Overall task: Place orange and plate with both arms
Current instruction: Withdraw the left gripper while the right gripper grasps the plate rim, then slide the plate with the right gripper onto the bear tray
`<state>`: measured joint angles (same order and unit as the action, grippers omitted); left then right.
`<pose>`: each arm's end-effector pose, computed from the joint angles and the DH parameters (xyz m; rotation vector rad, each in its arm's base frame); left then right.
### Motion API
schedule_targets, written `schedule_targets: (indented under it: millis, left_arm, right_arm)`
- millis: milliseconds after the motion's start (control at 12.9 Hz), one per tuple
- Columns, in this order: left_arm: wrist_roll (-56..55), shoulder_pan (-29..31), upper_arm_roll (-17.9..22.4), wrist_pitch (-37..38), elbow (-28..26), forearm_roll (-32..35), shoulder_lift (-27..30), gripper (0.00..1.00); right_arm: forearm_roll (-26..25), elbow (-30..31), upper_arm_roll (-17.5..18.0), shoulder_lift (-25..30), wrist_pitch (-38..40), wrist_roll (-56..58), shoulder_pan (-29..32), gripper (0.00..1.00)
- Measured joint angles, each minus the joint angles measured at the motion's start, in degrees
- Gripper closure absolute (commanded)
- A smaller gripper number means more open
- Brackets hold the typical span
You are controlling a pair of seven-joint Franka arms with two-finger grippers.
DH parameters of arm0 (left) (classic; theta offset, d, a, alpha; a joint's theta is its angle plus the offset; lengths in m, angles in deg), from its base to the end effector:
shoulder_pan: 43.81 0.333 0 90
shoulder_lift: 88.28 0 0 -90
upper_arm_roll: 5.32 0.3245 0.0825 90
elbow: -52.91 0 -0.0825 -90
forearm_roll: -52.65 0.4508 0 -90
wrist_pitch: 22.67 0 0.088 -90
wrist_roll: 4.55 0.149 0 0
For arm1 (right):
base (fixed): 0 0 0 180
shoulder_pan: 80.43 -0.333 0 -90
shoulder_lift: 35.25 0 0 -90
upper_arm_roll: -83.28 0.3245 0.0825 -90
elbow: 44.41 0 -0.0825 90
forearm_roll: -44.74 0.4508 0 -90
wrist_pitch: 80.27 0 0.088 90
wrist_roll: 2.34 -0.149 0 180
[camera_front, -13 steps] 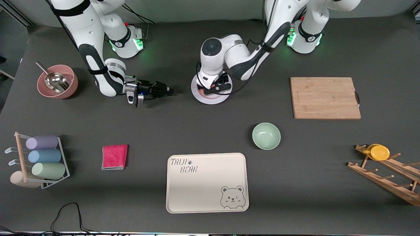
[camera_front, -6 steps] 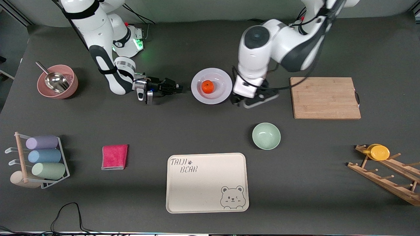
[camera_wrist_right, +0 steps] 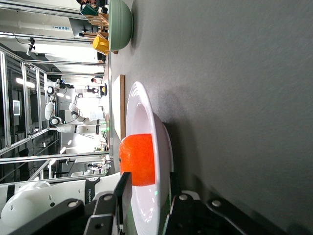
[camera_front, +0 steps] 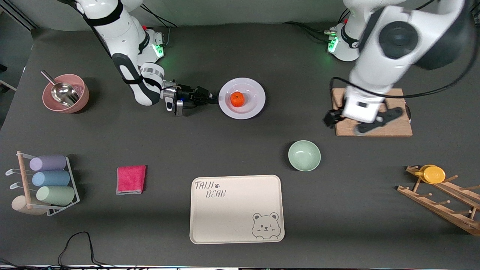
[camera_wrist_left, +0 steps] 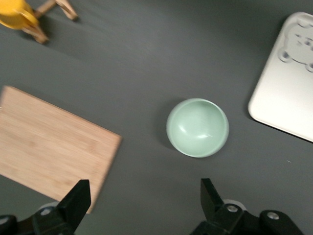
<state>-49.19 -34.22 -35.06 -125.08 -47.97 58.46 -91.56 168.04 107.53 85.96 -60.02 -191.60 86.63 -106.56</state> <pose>0.6075 -0.2045 0.4754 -3.0072 -0.6172 -0.0285 0.2930 0.2682 0.0171 -1.8941 0.0712 -0.0806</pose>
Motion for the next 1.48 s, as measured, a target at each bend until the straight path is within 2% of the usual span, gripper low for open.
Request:
schedule_targets:
  millis: [155,233,311,466,544,621,699,777,854,1087,1476]
  left_arm:
    - [8.9,6.4,0.5,3.6,1.9,-0.2,0.1,0.00]
    - [14.0,7.9,2.9,4.6,2.6,-1.0,0.1,0.00]
    - [18.7,6.1,8.4,5.1,3.0,-2.6,0.4,0.00]
    - [26.0,-4.9,24.7,6.2,3.1,-4.6,1.6,0.00]
    - [28.4,-10.2,31.4,7.1,3.1,-4.9,2.7,0.00]
    - [30.3,-13.5,35.5,8.3,2.8,-5.1,4.3,0.00]
    - [31.2,-14.8,37.2,8.8,2.0,-5.2,6.3,0.00]
    - [31.6,-15.2,37.6,9.2,1.1,-5.2,8.3,0.00]
    - [31.7,-15.5,37.6,9.5,0.2,-5.1,9.9,0.00]
    - [34.4,-16.5,37.5,9.7,-2.2,-5.1,12.4,0.00]
    - [37.8,-16.6,37.5,9.6,-3.7,-5.0,12.4,0.00]
  right_arm:
    - [1.3,-0.2,1.2,-0.3,-0.2,0.2,0.0,0.62]
    - [1.6,-0.4,1.5,-0.3,-0.5,0.3,0.0,0.62]
    - [2.1,-0.7,2.0,-0.4,-1.1,0.4,0.0,0.62]
    - [5.4,-1.4,3.9,-0.8,-2.1,2.0,0.0,0.62]
    - [6.7,-1.9,5.0,-1.2,-2.5,2.5,0.0,0.62]
    - [7.4,-2.3,5.6,-1.6,-2.9,2.9,-0.1,0.66]
    - [7.6,-2.6,6.0,-1.8,-3.4,3.4,-0.1,0.75]
    - [7.7,-2.8,6.1,-1.8,-3.6,3.4,-0.1,0.91]
    - [7.7,-2.8,6.1,-1.8,-3.6,3.5,-0.1,0.98]
    - [7.7,-3.5,6.1,-2.2,-3.7,3.7,-0.1,1.00]
    - [8.2,-5.4,6.0,-2.0,-3.6,3.7,0.5,1.00]
